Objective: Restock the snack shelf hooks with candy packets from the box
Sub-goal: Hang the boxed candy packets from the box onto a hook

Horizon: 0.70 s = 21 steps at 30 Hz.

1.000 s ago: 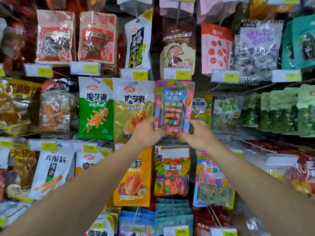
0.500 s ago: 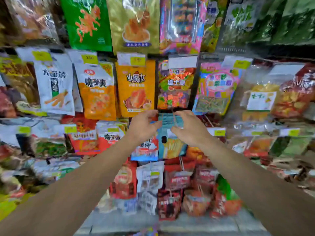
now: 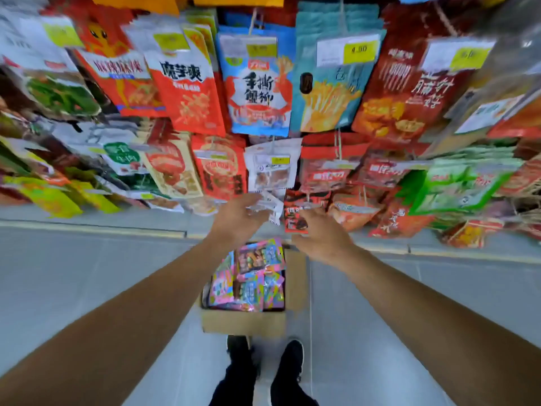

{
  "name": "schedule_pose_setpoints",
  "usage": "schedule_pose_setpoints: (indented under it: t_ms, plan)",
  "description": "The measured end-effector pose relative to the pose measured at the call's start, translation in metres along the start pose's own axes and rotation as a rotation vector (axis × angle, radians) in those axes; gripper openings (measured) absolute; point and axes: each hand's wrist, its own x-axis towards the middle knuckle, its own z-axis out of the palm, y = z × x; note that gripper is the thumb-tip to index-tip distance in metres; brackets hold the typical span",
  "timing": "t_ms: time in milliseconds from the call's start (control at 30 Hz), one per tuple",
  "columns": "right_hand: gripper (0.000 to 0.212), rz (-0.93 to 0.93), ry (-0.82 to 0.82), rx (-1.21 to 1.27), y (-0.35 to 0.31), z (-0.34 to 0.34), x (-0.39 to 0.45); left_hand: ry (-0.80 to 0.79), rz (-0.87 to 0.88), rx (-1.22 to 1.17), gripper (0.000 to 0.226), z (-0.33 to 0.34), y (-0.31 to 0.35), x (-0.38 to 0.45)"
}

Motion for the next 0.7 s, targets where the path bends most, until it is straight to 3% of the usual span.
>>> schedule_pose_setpoints:
  t_ms: [167, 300, 467, 700]
  plan:
    - [0.055, 0.109, -0.175, 0.082, 0.023, 0.091, 0.018, -0.113, -0.21, -0.118, 0.064, 0.038, -0.079, 0.007]
    - [0.051, 0.224, -0.252, 0.107, 0.045, 0.166, 0.032, -0.13, -0.364, -0.135, 0.038, 0.067, -0.157, 0.019]
    - [0.019, 0.303, -0.287, 0.175, 0.067, 0.242, 0.057, -0.165, -0.451, -0.067, 0.037, 0.1, -0.246, 0.035]
    - [0.041, 0.397, -0.374, 0.273, 0.096, 0.372, 0.113, -0.19, -0.598, -0.109, 0.036, 0.157, -0.375, 0.05]
